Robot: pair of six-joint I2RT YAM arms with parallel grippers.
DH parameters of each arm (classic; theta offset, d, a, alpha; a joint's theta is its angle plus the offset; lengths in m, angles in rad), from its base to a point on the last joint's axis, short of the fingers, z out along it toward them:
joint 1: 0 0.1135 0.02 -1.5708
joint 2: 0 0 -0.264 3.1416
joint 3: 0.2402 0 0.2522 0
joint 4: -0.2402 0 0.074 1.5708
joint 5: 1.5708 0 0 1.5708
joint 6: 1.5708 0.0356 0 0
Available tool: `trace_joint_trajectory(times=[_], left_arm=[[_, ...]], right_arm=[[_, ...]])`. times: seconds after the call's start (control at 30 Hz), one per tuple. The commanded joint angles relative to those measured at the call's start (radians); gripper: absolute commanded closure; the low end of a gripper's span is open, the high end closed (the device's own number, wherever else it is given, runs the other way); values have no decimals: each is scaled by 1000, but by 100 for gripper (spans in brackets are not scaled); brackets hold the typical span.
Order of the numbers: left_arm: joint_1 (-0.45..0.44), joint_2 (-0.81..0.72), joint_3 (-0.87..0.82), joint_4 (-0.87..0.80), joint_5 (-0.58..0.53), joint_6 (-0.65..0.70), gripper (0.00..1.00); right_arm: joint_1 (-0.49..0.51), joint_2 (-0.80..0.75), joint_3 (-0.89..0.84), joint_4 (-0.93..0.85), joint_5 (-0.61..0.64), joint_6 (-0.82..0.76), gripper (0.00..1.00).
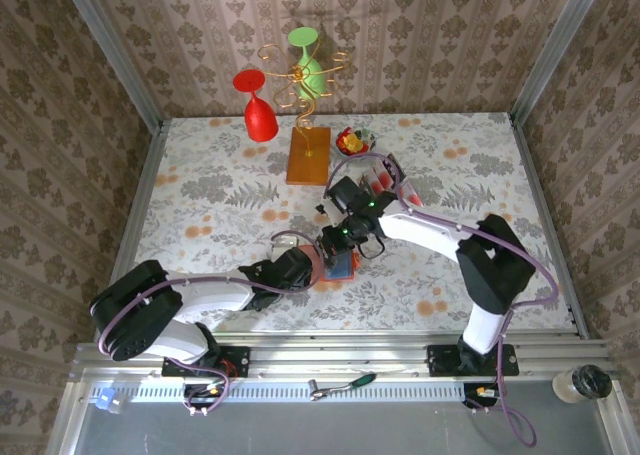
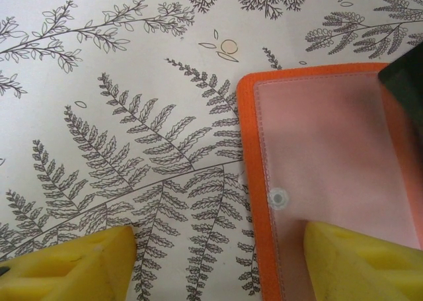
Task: Put the credit cards into the card holder
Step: Press the card holder at the center of the table, then insert the credit card into the card slot.
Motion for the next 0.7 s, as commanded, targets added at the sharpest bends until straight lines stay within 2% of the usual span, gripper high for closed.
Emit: trace_joint_trajectory(times=[0.0, 0.2, 0.33, 0.53, 0.67], left_arm=[[-6, 14, 0, -56, -17, -17, 30], [-10, 14, -2, -50, -20, -23, 30], [-13, 20, 0, -46, -24, -29, 31], [-23, 24, -4, -44, -35, -48, 31], [-30, 26, -6, -45, -40, -56, 31]], right_arm=[[-7, -87, -73, 140, -42, 131, 100], [-6, -214, -325, 517, 46, 392, 100], [-1, -237, -462, 757, 111, 511, 100], [19, -236, -569, 916, 207, 564, 100], [26, -213, -610, 987, 218, 589, 100]])
